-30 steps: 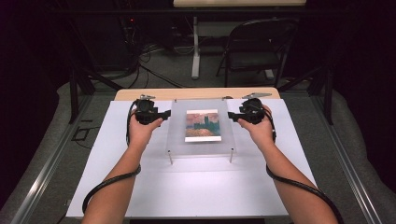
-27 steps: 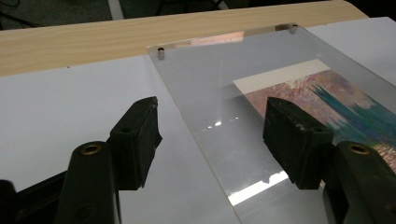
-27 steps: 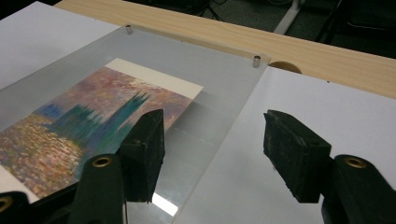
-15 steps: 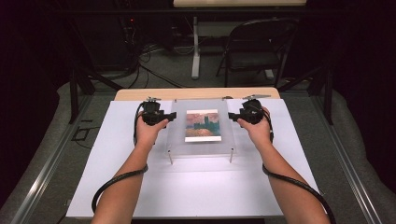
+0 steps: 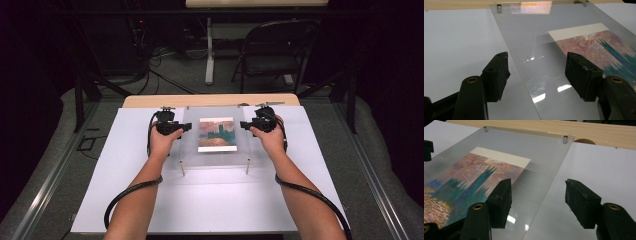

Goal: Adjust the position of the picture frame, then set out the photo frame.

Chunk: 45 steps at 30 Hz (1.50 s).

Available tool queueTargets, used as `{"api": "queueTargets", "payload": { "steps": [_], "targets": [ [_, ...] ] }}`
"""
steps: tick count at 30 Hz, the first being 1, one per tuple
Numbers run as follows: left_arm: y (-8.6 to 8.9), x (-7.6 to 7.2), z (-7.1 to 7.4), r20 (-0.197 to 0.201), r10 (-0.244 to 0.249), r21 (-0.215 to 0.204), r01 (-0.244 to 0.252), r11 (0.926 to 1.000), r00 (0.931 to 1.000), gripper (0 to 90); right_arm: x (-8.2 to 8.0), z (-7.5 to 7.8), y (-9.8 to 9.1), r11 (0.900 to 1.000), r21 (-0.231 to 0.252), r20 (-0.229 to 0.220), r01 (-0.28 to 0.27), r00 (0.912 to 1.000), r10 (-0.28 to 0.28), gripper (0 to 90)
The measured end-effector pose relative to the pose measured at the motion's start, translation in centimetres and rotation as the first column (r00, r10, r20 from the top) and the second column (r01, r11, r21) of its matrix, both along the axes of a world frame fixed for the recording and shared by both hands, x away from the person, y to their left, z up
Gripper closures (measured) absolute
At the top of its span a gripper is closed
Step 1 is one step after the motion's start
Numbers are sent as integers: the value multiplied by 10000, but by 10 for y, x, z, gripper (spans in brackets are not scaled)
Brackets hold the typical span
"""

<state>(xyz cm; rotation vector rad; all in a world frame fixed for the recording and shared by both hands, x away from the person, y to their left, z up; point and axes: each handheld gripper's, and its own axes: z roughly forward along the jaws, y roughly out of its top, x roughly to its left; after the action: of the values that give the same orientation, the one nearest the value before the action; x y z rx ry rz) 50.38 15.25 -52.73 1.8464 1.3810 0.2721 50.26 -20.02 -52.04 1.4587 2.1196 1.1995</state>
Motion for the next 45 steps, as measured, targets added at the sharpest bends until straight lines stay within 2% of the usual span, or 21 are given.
{"api": "queueTargets", "payload": {
  "steps": [6, 12, 16, 24, 31, 45],
  "targets": [
    [-3, 1, -5, -199, 13, -125, -15, 9999, 9998, 352, 4, -6, 3, 9998, 171, -208, 41, 9998, -38, 374],
    [-4, 4, -8, -450, 24, -378, -41, 9993, 9990, 344, 6, -12, 4, 9989, 450, -610, 102, 9981, -74, 366],
    [-5, 6, -11, -534, 9, -361, -29, 9993, 9986, 340, 7, -14, 6, 9982, 592, -735, 77, 9973, -33, 364],
    [-4, 8, -13, -854, 5, -759, -70, 9971, 9963, 327, 8, -17, 10, 9972, 739, -1013, -75, 9947, 149, 355],
    [-5, 7, -13, -945, -48, -812, -29, 9967, 9955, 303, 9, -18, 14, 9969, 764, -1148, -180, 9930, 267, 322],
    [-2, 7, -17, -1186, -120, -1268, -32, 9919, 9929, 270, 12, -23, 11, 9901, 1406, -1589, -15, 9870, 240, 287]
  ]
}}
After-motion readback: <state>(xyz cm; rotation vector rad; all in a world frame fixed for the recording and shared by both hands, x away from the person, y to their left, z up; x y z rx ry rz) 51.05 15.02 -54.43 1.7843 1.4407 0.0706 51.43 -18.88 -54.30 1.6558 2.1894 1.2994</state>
